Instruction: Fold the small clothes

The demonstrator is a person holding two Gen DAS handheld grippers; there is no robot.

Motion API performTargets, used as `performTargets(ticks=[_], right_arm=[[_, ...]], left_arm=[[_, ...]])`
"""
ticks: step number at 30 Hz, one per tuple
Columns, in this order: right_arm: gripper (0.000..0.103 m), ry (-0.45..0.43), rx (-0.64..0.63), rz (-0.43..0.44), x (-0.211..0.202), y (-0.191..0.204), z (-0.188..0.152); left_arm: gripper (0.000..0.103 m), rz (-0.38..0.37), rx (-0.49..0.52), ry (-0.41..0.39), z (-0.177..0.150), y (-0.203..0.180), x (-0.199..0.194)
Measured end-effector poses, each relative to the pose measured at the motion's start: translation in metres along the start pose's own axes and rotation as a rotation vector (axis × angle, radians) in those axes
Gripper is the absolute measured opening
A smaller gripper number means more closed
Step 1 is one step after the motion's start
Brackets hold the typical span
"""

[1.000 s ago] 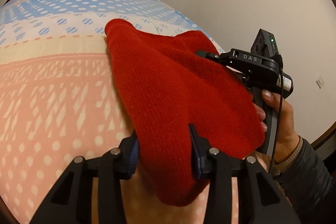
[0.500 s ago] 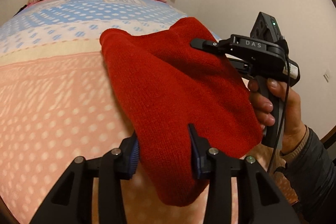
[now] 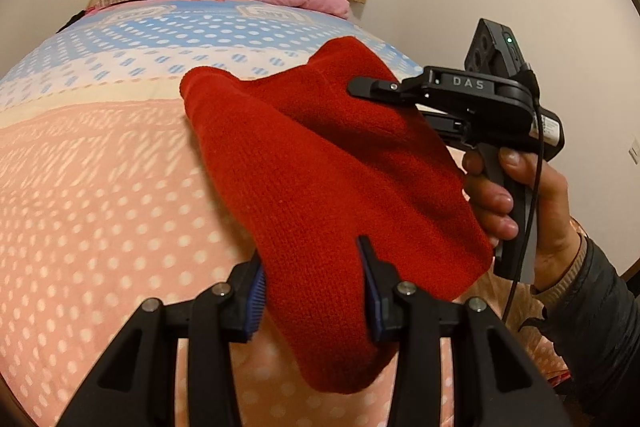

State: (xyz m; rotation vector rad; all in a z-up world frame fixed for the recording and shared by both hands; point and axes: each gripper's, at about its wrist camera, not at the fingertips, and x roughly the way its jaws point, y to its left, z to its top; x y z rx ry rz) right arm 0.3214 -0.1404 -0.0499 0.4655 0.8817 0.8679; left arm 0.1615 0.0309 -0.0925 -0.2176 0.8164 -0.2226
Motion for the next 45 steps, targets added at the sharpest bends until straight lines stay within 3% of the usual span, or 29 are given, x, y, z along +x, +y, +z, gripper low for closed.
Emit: performTargets(ticks=[26, 45], right_arm=[[0.027, 0.112, -0.052, 0.154, 0.094, 0.090, -0.026], [0.027, 0.218, -0.091, 0.191, 0.150, 0.129, -0.048]], left_arm=[[0.042, 0.149, -0.068, -0.079, -0.028, 0.063, -0.061], [0.042, 0.221, -0.103, -0.079, -0.061, 0.092, -0.078]])
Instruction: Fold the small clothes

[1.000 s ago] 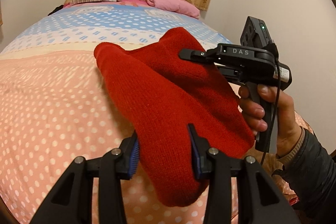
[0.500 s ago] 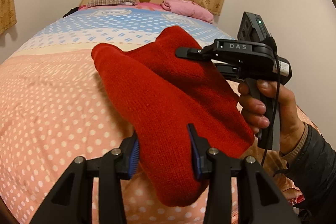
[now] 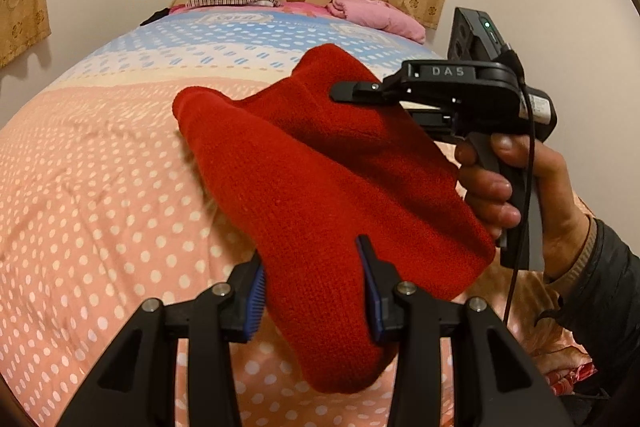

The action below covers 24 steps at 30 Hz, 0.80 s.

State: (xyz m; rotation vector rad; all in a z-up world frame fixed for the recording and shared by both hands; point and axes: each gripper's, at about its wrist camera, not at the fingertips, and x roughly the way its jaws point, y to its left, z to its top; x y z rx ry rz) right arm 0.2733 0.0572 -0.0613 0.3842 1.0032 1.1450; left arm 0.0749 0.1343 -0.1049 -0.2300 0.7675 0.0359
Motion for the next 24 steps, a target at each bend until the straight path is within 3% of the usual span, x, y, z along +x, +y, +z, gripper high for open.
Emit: performTargets(ticks=[12, 20, 23, 24], right_arm=[[0.027, 0.012, 0.036, -0.008, 0.006, -0.013, -0.003], [0.028, 0.010, 0.078, -0.043, 0.006, -0.033, -0.007], [0.032, 0.017, 0.101, -0.105, 0.006, -0.047, -0.009], [0.032, 0.018, 0.112, -0.118, 0.006, -0.051, -0.011]], left_arm=[[0.044, 0.009, -0.015, 0.021, -0.012, 0.005, 0.005], [0.058, 0.038, -0.019, 0.033, -0.020, 0.002, 0.002], [0.062, 0.058, 0.013, -0.034, -0.014, -0.004, -0.016], [0.069, 0.069, 0.016, -0.057, -0.011, -0.003, -0.020]])
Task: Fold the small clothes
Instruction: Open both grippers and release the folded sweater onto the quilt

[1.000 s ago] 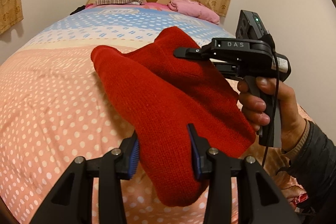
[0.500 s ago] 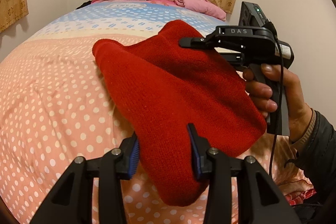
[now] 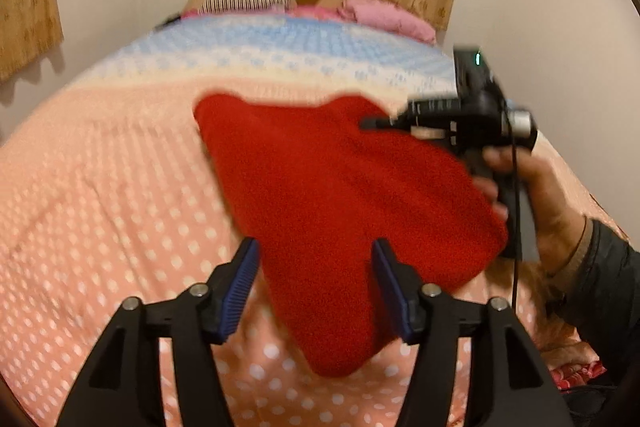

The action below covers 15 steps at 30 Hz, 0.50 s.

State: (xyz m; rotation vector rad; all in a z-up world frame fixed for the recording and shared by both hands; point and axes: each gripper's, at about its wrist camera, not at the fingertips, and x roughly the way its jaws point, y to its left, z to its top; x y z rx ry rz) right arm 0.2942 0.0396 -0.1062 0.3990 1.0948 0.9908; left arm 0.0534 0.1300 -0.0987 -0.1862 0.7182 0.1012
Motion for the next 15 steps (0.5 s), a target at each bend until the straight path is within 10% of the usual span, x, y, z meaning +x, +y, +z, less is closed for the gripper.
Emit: performTargets(ticks=[10, 15], right_arm=[[0.046, -0.206, -0.255, 0.023, -0.079, 0.075, -0.031], [0.048, -0.045, -0.317, 0.057, -0.059, 0.087, -0.072]], left_arm=[[0.082, 0.122, -0.096, 0.011, -0.002, 0.041, 0.034], [0.092, 0.146, -0.095, -0.005, -0.010, 0.037, 0.033]])
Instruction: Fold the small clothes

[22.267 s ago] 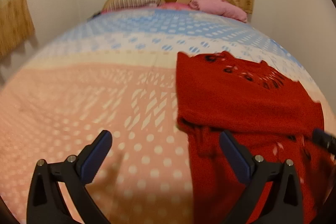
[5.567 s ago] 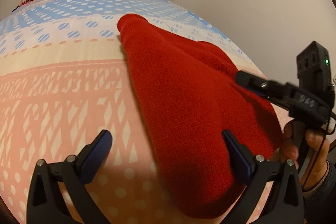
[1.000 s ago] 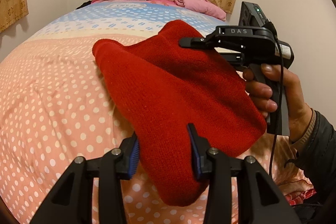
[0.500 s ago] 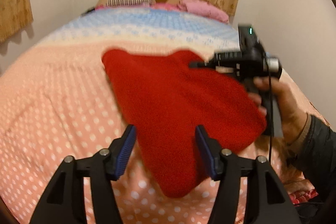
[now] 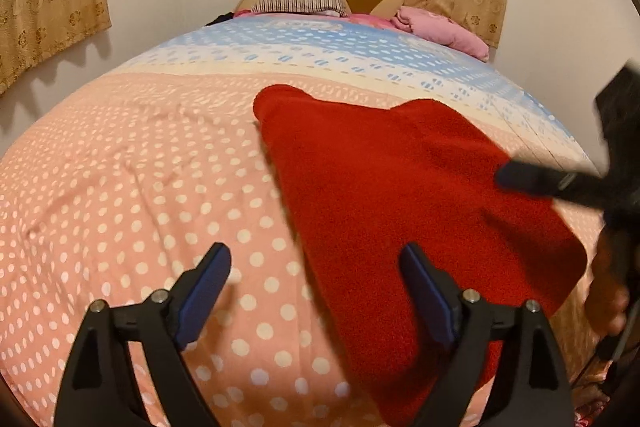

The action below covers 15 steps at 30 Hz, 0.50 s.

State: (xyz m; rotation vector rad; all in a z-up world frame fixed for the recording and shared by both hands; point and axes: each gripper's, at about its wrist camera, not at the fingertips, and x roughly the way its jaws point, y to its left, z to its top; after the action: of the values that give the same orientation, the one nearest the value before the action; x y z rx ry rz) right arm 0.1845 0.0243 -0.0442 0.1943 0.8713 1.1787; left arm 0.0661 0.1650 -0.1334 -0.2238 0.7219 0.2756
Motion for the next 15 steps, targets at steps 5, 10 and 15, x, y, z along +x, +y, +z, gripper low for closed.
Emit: performTargets(ticks=[5, 10, 15], right_arm=[[0.047, -0.029, 0.140, 0.044, 0.002, -0.037, -0.033], [0.048, -0.061, 0.129, -0.049, -0.022, -0.015, -0.033], [0.057, -0.204, -0.067, -0.354, -0.057, 0.044, -0.031]], left_arm=[[0.097, -0.003, 0.011, 0.003, -0.009, -0.005, -0.008], [0.097, 0.001, 0.037, -0.040, -0.006, -0.012, -0.034], [0.097, -0.011, 0.055, -0.120, 0.007, -0.018, -0.062]])
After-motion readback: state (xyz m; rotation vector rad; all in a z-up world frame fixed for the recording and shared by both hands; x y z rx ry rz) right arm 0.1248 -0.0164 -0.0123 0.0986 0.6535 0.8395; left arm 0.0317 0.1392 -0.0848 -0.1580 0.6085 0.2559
